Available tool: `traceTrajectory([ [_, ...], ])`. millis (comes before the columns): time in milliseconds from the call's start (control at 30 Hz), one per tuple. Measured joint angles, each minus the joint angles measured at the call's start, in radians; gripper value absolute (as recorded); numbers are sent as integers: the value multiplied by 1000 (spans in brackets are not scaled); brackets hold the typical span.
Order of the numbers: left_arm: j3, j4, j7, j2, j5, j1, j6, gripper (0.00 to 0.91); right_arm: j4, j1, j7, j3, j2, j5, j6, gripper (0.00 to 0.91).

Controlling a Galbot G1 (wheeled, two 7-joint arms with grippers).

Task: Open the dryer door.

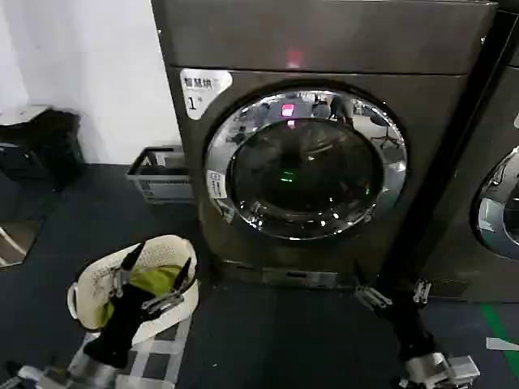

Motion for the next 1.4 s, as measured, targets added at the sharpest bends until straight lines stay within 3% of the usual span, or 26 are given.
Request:
traceTrajectory([
  [400,4,-28,-2,2,46,4,64,907,-187,227,-214,-43,-314,172,-49,907],
  [633,-4,-39,-18,-5,73,3,88,907,-312,397,-278,-119,-436,253,-49,907],
  [900,-4,-50,-39,-8,76,2,122,907,-471,609,-338,-264,-455,210,11,907],
  [1167,-19,-73,-29,-1,55,0,156,907,-604,763,-340,-424,-406,106,71,907],
  [1400,-21,-82,2,0,58,5,156,907,-691,867,-305,-536,-341,43,80,907],
])
